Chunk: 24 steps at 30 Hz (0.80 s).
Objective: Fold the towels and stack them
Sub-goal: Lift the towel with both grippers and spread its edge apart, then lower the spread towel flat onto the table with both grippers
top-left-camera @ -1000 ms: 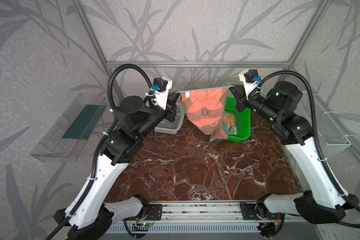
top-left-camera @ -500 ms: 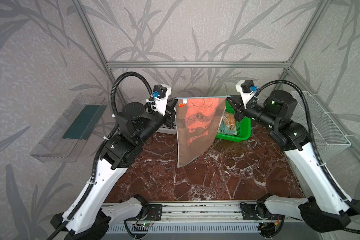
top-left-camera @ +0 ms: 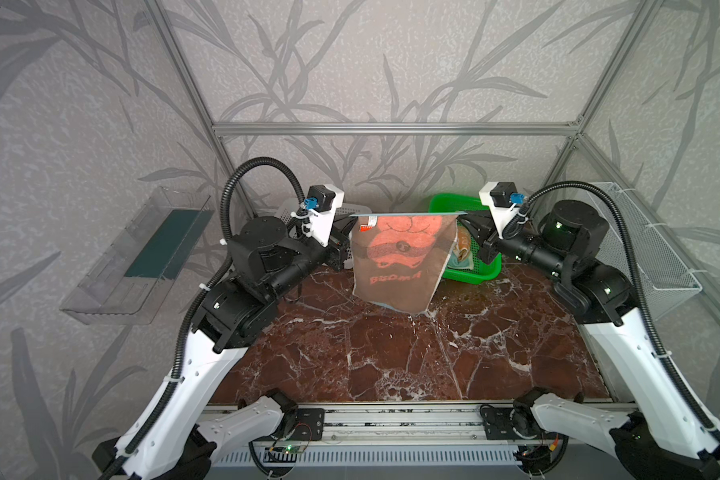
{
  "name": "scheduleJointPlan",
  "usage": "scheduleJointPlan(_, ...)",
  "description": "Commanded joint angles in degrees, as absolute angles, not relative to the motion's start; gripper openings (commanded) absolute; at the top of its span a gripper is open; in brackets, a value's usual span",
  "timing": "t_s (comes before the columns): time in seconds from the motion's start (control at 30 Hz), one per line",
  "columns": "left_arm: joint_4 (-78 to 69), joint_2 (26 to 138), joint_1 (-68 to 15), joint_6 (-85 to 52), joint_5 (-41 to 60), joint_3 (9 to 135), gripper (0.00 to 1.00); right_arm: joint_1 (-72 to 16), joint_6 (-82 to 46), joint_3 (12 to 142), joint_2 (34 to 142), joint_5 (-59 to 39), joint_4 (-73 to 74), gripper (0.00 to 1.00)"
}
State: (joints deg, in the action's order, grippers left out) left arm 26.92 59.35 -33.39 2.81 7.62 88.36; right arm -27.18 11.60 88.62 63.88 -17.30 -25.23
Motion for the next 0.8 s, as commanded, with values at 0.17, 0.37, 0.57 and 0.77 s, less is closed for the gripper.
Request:
scheduleJointPlan(0.17, 27.84, 53.31, -31.68, -0.37, 5.53, 88.28, 0.0, -25.12, 8.39, 89.33, 58.71, -16.36, -27.46, 0.0)
scheduleJointPlan(0.37, 28.3, 48.17, -31.71, -2.52, 7.98, 86.08, 0.0, -25.13, 7.36, 88.17, 55.76, -17.7, -27.42, 0.0)
scheduleJointPlan(0.57, 27.73, 44.13, -31.7, -3.25, 5.63, 82.85, 0.0, -25.14, 6.12, 86.58, 54.94, -17.43, -26.8, 0.0)
scheduleJointPlan(0.77, 27.54, 47.47, -31.65, -1.14, -1.96, 80.44, 0.0, -25.14, 6.39, 86.05, 60.29, -12.9, -26.39, 0.0)
